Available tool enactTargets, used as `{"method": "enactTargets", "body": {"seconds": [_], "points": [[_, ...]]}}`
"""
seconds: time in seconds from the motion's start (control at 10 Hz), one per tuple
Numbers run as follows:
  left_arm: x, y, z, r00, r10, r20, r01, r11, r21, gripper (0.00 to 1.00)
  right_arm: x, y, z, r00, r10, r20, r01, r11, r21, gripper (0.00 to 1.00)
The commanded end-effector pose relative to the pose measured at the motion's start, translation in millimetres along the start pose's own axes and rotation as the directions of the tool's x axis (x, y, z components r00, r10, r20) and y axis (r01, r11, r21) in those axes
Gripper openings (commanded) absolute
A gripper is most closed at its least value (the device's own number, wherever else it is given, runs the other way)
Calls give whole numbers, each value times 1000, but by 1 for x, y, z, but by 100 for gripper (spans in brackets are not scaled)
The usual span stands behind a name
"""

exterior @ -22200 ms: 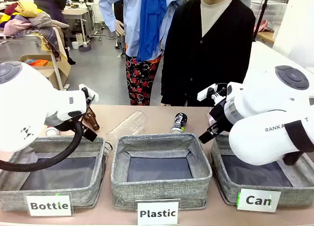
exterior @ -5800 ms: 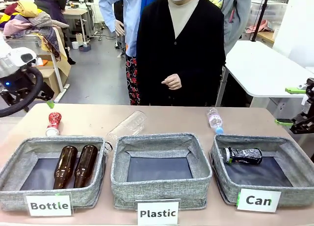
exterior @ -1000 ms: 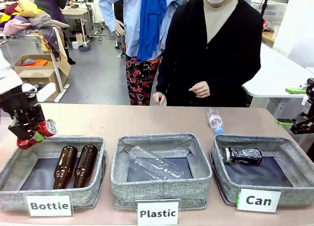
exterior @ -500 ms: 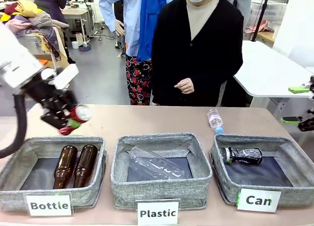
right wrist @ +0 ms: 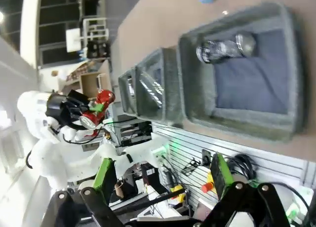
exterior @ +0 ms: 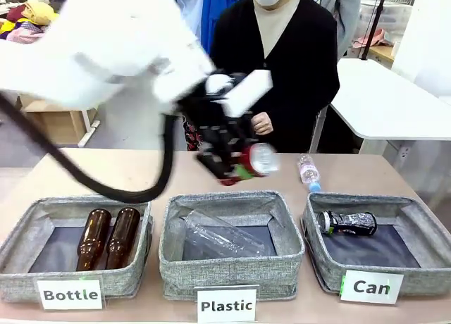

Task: Sort the can waste into the basket.
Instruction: Pick up the can waste from the table and place it in the right Fabric basket.

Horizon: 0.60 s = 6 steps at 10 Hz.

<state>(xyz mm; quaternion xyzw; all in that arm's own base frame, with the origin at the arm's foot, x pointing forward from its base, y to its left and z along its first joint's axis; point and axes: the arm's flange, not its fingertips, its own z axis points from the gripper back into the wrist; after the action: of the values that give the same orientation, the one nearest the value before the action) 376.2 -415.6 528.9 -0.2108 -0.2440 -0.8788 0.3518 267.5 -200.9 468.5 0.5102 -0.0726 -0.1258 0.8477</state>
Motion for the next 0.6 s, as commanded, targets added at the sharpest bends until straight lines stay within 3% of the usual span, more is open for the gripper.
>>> {"method": "enactTargets", "body": {"seconds": [0.0,0.2,0.3,0.4,0.5], "points": [[19,78,-45,1000,7,-5,-7,999,-51,24,-10,-20,4,997,26,-75,-31,997,-65,100],[56,133,-116,1000,17,10,-16,996,-90,24,-12,-37,10,998,-4,-61,2,1000,-27,100],[78,153,-150,999,35,16,-33,993,-112,24,-11,-44,15,1000,-16,-10,17,999,32,100],[98,171,-186,997,71,-2,-71,987,-142,24,-13,-30,8,999,-16,-50,13,999,-52,100],[108,184,-213,995,88,-56,-95,985,-143,24,-13,-30,8,999,-16,-50,13,999,-52,100]]}}
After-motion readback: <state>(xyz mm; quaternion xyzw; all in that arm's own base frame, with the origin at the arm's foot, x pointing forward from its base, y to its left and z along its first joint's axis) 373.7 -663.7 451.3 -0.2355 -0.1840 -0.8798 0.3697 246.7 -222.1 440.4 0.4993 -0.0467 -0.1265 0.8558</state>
